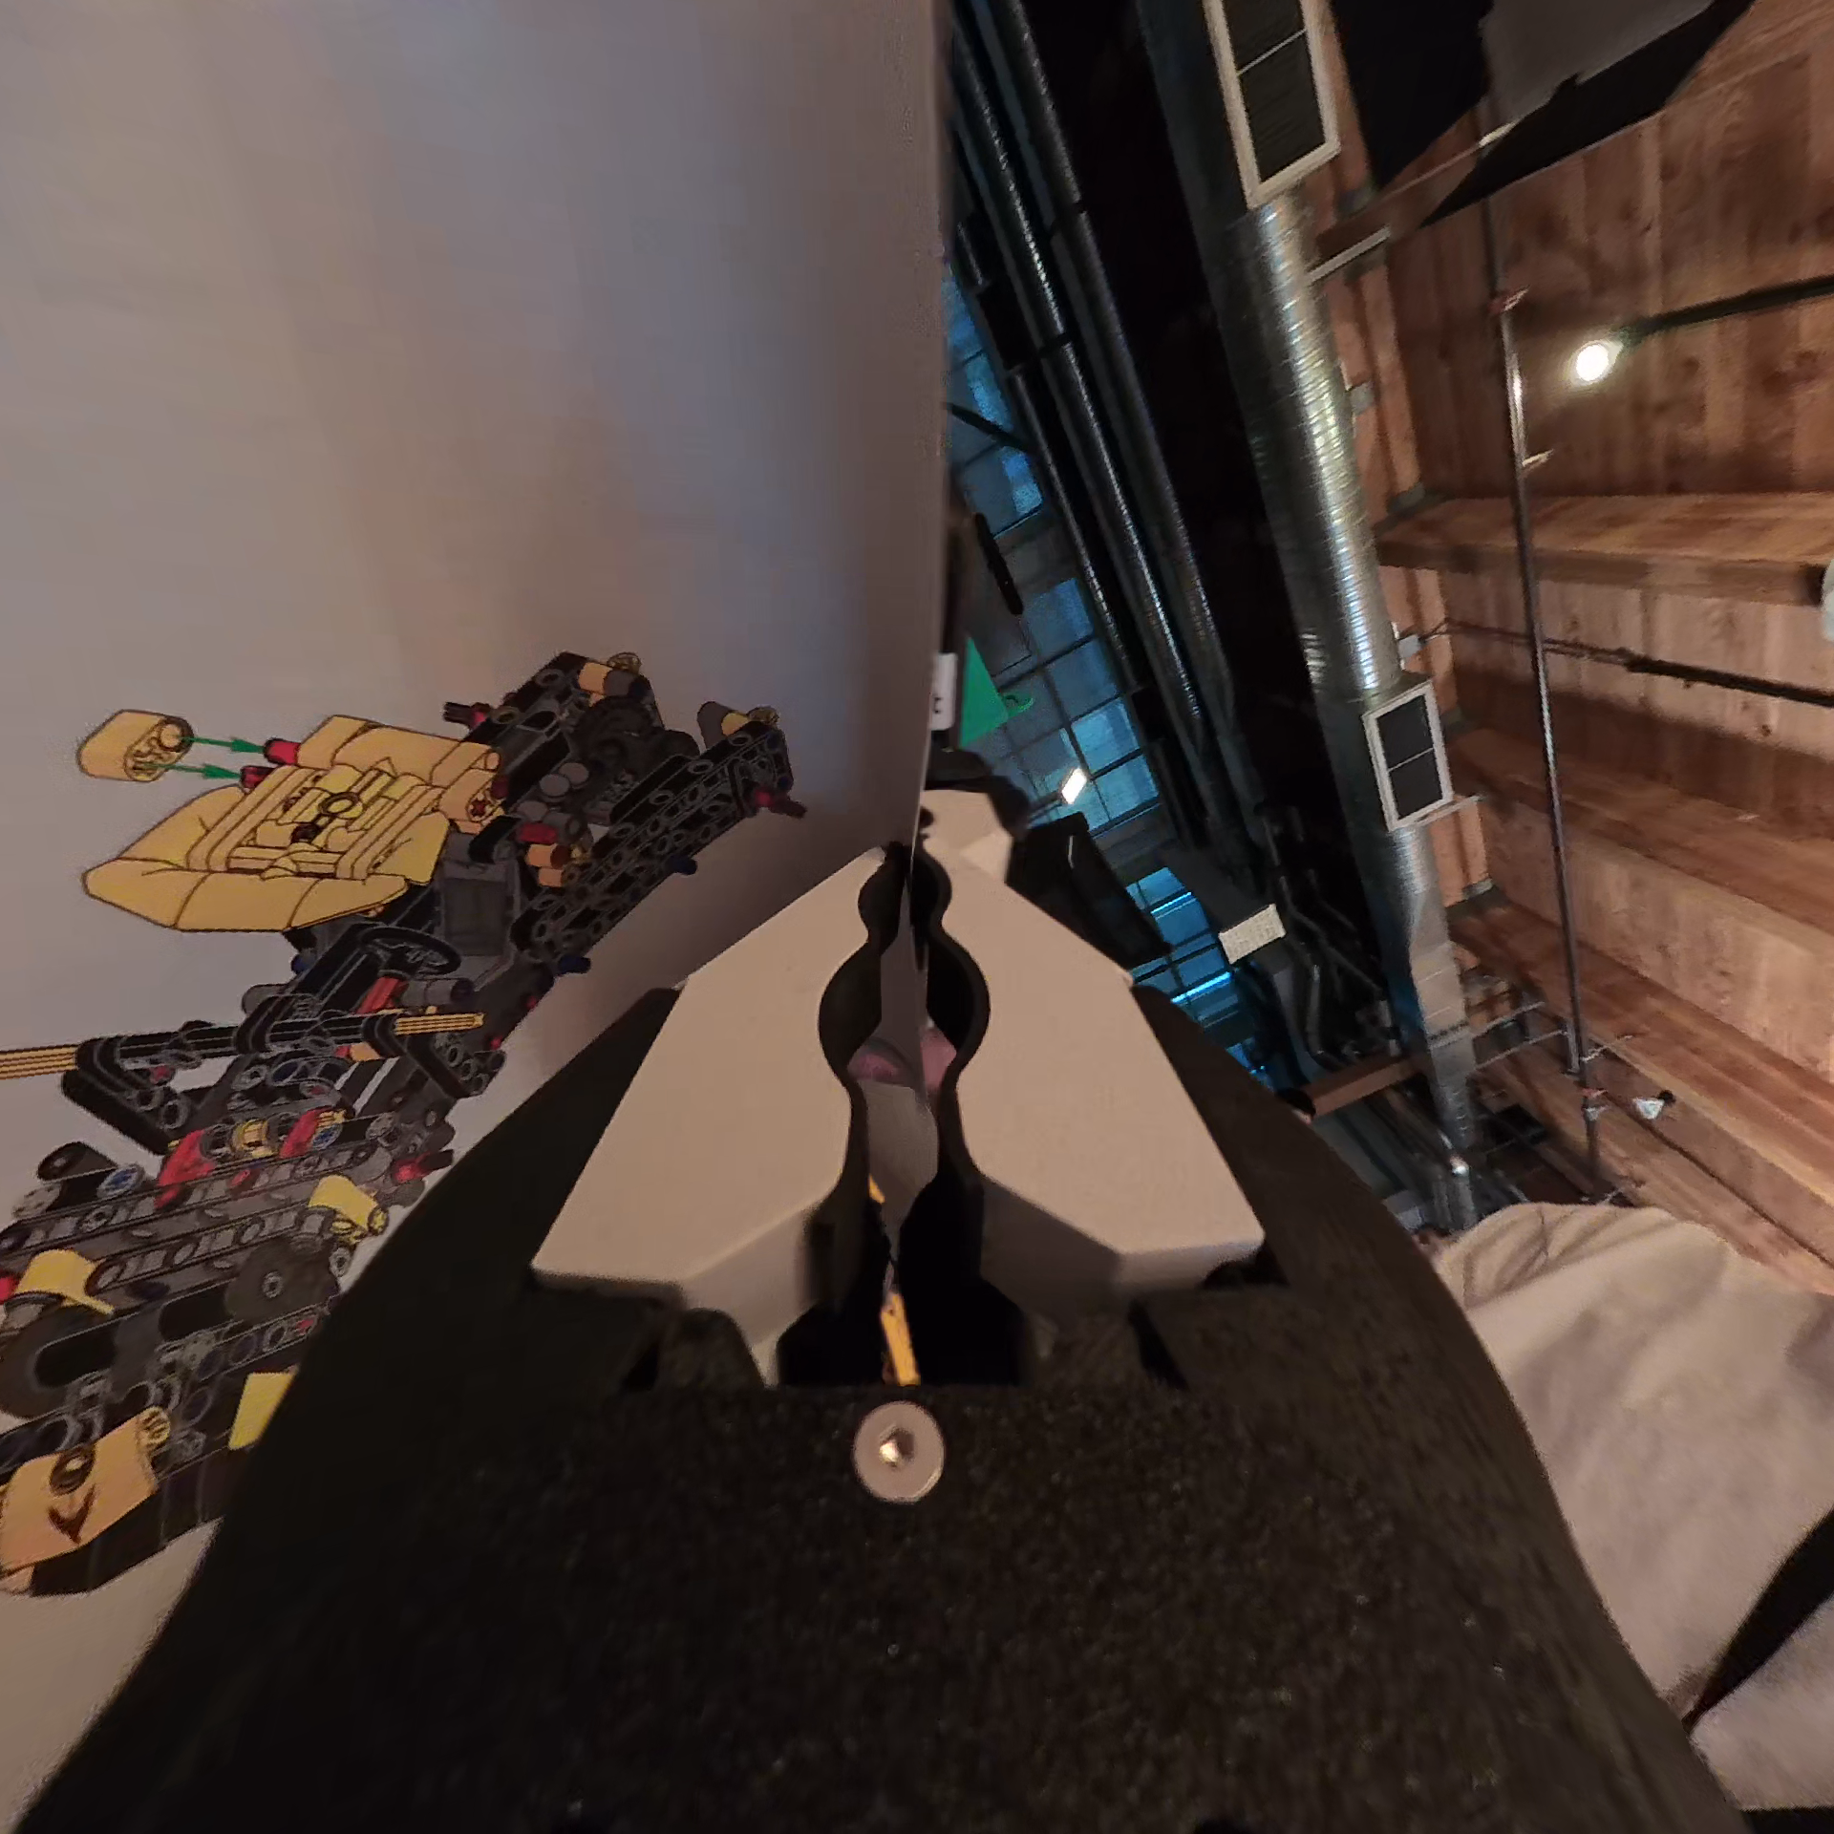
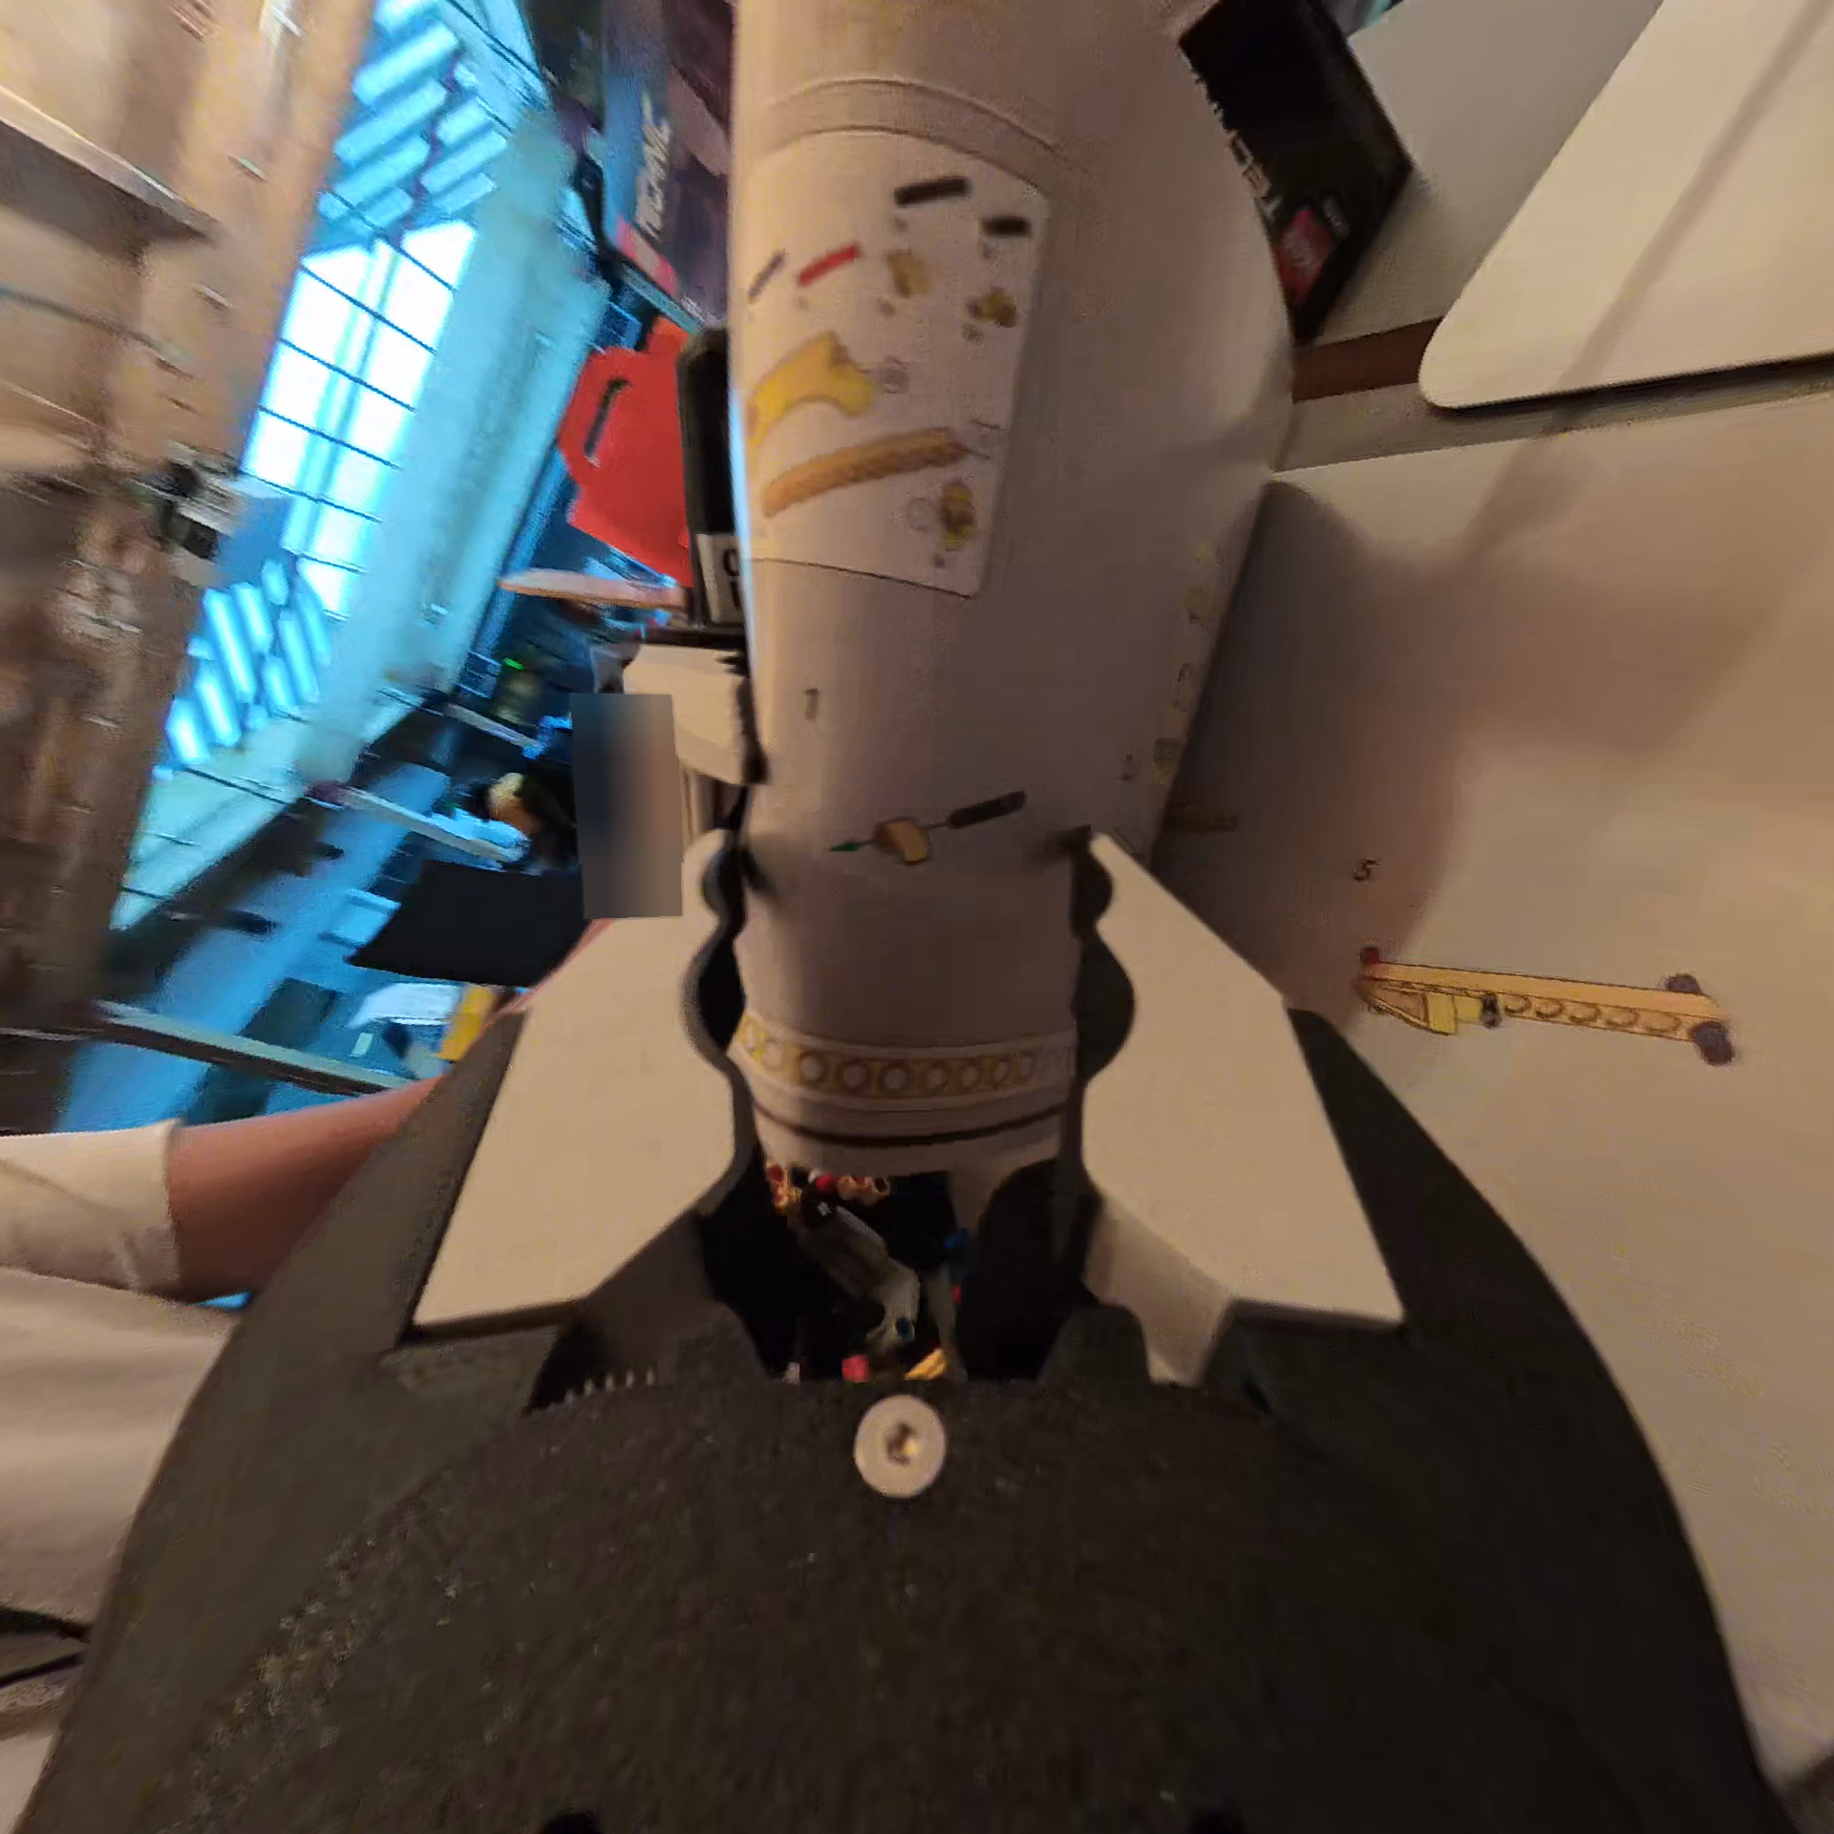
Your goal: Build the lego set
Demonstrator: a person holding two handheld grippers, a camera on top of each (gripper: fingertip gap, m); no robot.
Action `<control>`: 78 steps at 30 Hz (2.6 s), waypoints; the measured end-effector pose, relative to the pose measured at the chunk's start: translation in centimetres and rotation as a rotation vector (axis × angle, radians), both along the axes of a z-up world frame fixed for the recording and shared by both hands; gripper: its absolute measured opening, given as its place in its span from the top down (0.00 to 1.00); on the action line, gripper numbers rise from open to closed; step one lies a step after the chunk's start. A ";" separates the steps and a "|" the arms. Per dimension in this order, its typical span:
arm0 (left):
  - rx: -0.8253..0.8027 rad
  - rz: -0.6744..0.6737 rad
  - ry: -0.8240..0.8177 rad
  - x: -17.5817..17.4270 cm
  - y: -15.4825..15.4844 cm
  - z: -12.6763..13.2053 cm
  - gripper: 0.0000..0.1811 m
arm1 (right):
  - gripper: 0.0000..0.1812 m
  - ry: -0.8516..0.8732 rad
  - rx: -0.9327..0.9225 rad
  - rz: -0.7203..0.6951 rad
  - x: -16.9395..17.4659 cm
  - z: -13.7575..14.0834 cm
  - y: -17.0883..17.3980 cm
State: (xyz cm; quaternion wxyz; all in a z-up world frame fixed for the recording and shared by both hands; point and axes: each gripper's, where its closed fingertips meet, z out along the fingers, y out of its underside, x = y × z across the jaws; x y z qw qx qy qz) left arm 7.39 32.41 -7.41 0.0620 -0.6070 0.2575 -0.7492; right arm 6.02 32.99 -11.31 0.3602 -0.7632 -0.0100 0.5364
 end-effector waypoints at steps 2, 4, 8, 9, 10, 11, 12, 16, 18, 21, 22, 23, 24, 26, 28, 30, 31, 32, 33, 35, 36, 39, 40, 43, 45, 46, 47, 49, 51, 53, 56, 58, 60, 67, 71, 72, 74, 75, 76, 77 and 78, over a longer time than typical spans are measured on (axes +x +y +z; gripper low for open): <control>-0.007 0.013 -0.003 -0.1 0.2 0.0 0.99 | 0.70 0.032 0.013 0.008 -0.2 -0.1 0.3; -0.017 0.016 -0.001 -0.3 0.3 -0.1 0.98 | 0.73 0.018 0.029 0.009 -0.3 -0.1 0.4; -0.006 0.014 -0.001 -0.5 0.2 0.1 0.95 | 0.77 0.038 0.039 -0.001 -0.1 0.2 0.5; 0.005 0.013 0.000 -0.5 0.1 0.1 0.94 | 0.77 0.049 0.038 0.000 0.0 0.2 0.4; 0.014 0.013 0.004 -0.5 0.1 0.2 0.93 | 0.76 0.059 0.035 -0.001 0.1 0.2 0.4; 0.022 0.014 0.009 -0.5 0.0 0.2 0.93 | 0.76 0.065 0.033 -0.003 0.2 0.2 0.4; 0.029 0.014 0.011 -0.5 0.0 0.2 0.94 | 0.76 0.076 0.033 -0.002 0.2 0.2 0.4; 0.036 0.021 0.018 -0.6 0.0 0.0 0.94 | 0.76 0.131 0.028 -0.015 0.9 0.4 0.4; 0.040 0.023 0.028 -0.7 0.0 -0.3 0.96 | 0.77 0.139 0.026 -0.019 1.1 0.4 0.3; 0.039 0.031 0.049 -1.0 0.2 -0.8 1.00 | 0.78 0.132 0.020 -0.056 2.0 0.3 0.5; 0.037 0.029 0.050 -1.2 0.3 -0.8 1.00 | 0.78 0.112 0.022 -0.070 2.5 0.1 0.5; 0.039 0.030 0.063 -1.4 0.3 -1.0 1.00 | 0.78 0.085 0.019 -0.080 3.0 -0.1 0.3; 0.045 0.034 0.085 -1.8 0.4 -1.3 1.00 | 0.77 0.049 0.010 -0.101 3.7 -0.3 0.3; 0.051 0.042 0.135 -2.9 0.8 -1.8 1.00 | 0.74 -0.081 -0.010 -0.164 5.5 -0.9 -0.1; 0.047 0.030 0.203 -5.1 1.0 -2.4 1.00 | 0.69 -0.327 -0.068 -0.264 8.5 -2.1 -1.0; 0.061 0.030 0.271 -8.4 1.7 -2.9 1.00 | 0.67 -0.627 -0.079 -0.355 11.6 -2.3 -2.1; 0.071 0.038 0.310 -10.4 2.2 -3.0 1.00 | 0.67 -0.713 -0.040 -0.359 11.7 -1.6 -2.3; 0.079 0.054 0.349 -12.4 3.1 -3.1 1.00 | 0.68 -0.753 0.007 -0.335 10.8 -0.9 -2.2; 0.084 0.077 0.392 -14.6 4.1 -3.3 1.00 | 0.70 -0.770 0.040 -0.294 9.2 -0.7 -1.9; 0.088 0.124 0.483 -19.2 6.2 -3.7 1.00 | 0.75 -0.805 0.068 -0.175 5.3 -1.7 -0.9; 0.089 0.148 0.534 -21.4 7.3 -4.0 1.00 | 0.81 -0.818 0.063 -0.124 3.6 -2.6 -0.4; 0.108 0.189 0.683 -27.0 9.7 -5.1 1.00 | 1.00 -0.728 0.107 0.092 -2.7 -3.5 1.0; 0.111 0.194 0.724 -28.4 10.2 -5.5 1.00 | 1.00 -0.687 0.139 0.181 -5.0 -3.3 1.0; 0.082 0.204 0.793 -30.9 11.3 -6.4 1.00 | 1.00 -0.759 0.221 0.395 -9.5 -4.3 1.6; 0.075 0.185 0.842 -31.9 11.6 -7.3 1.00 | 1.00 -0.823 0.263 0.495 -11.3 -5.7 2.1; 0.073 0.175 0.865 -32.2 11.6 -7.8 1.00 | 1.00 -0.874 0.263 0.526 -11.5 -6.4 2.5; 0.067 0.159 0.881 -32.4 11.5 -8.3 1.00 | 1.00 -0.910 0.281 0.546 -11.8 -6.8 2.9; 0.071 0.145 0.911 -32.6 11.5 -9.2 1.00 | 1.00 -0.938 0.353 0.539 -12.5 -6.9 4.0; 0.083 0.135 0.933 -32.7 11.5 -9.8 1.00 | 1.00 -0.909 0.389 0.584 -13.6 -6.8 3.8; 0.132 0.161 0.950 -33.0 12.1 -9.8 1.00 | 1.00 -0.955 0.421 0.590 -13.9 -7.0 4.0; 0.204 0.160 1.034 -33.9 12.1 -10.6 1.00 | 1.00 -0.971 0.441 0.610 -14.4 -7.7 3.9; 0.287 0.154 1.114 -34.4 11.9 -11.5 1.00 | 1.00 -0.942 0.437 0.617 -14.9 -8.0 3.9; 0.343 0.187 1.154 -34.6 12.1 -11.6 0.99 | 1.00 -0.947 0.430 0.625 -15.0 -8.5 3.9; 0.785 0.627 1.167 -32.1 15.0 -2.6 0.85 | 1.00 -0.958 0.434 0.650 -15.2 -9.5 4.0; 0.815 0.447 0.963 -19.4 13.0 -5.0 1.00 | 1.00 -0.921 0.450 0.634 -15.4 -9.7 4.0; 0.773 0.406 0.929 -16.9 13.3 -6.5 1.00 | 1.00 -0.914 0.453 0.627 -15.4 -9.7 4.0; 0.628 0.335 0.875 -13.3 13.9 -9.0 1.00 | 1.00 -0.907 0.455 0.614 -15.3 -9.7 4.0; 0.578 0.322 0.852 -12.2 14.0 -9.7 1.00 | 1.00 -0.905 0.451 0.609 -15.3 -9.7 4.0; 0.549 0.312 0.849 -11.5 14.1 -10.4 1.00 | 1.00 -0.902 0.446 0.605 -15.4 -9.7 4.0; 0.532 0.294 0.856 -11.2 13.8 -11.1 1.00 | 1.00 -0.900 0.442 0.601 -15.4 -9.7 4.0; 0.529 0.274 0.873 -11.1 13.4 -12.0 1.00 | 1.00 -0.897 0.444 0.597 -15.4 -9.7 4.0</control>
